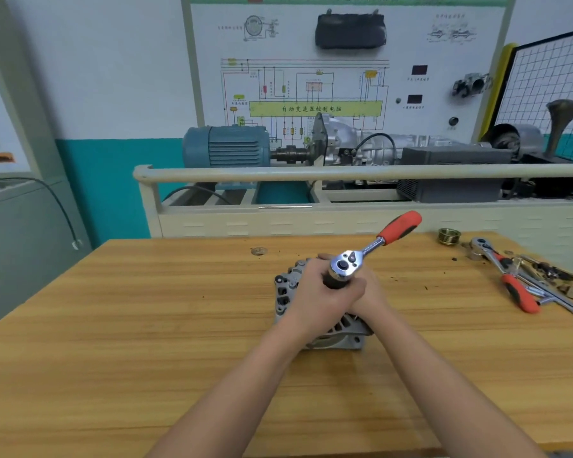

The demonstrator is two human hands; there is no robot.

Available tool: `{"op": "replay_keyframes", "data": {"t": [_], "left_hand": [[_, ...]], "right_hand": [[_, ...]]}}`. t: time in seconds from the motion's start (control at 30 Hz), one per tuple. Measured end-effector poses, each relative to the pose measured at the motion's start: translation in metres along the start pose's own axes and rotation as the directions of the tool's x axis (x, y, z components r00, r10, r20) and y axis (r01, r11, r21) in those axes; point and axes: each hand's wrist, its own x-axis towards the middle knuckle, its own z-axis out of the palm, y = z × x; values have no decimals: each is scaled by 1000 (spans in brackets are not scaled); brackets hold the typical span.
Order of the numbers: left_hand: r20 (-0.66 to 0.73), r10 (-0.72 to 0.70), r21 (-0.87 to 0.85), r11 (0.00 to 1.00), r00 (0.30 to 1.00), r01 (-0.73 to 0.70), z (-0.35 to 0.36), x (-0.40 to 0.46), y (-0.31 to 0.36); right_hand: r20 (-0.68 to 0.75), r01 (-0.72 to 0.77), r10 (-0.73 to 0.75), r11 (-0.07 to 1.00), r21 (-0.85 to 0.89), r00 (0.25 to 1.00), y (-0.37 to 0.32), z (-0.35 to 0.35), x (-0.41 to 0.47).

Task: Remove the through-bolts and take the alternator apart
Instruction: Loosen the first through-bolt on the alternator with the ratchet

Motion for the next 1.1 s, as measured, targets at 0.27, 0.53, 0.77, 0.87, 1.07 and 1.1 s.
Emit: {"op": "replay_keyframes", "data": {"t": [0.27,0.53,0.77,0.87,1.07,1.1], "left_hand": [[-87,-65,-20,998,994,64,-12,24,-9],[-39,-90,-118,989,995,85,-28,40,-15],[-135,-94,-76,994,986,84,-19,39,-14],[-251,-63,-64,997,966,48,-18,34,-20],[-308,-5,-27,1000,951,-3,-16,28,-21],[-240,13,2,1000,971,-13,-19,26,-21]], "right_hand": [[79,6,-12,997,76,997,5,14,38],[92,-190,-403,-212,958,911,-8,-75,19],[-11,-18,-39,-663,748,999,-53,-79,-4],[-228,182,-20,-538,823,973,-56,-63,-38],[-299,245,-34,-490,837,954,-55,-55,-44],[-211,160,-38,-525,836,977,-52,-60,-36]]}}
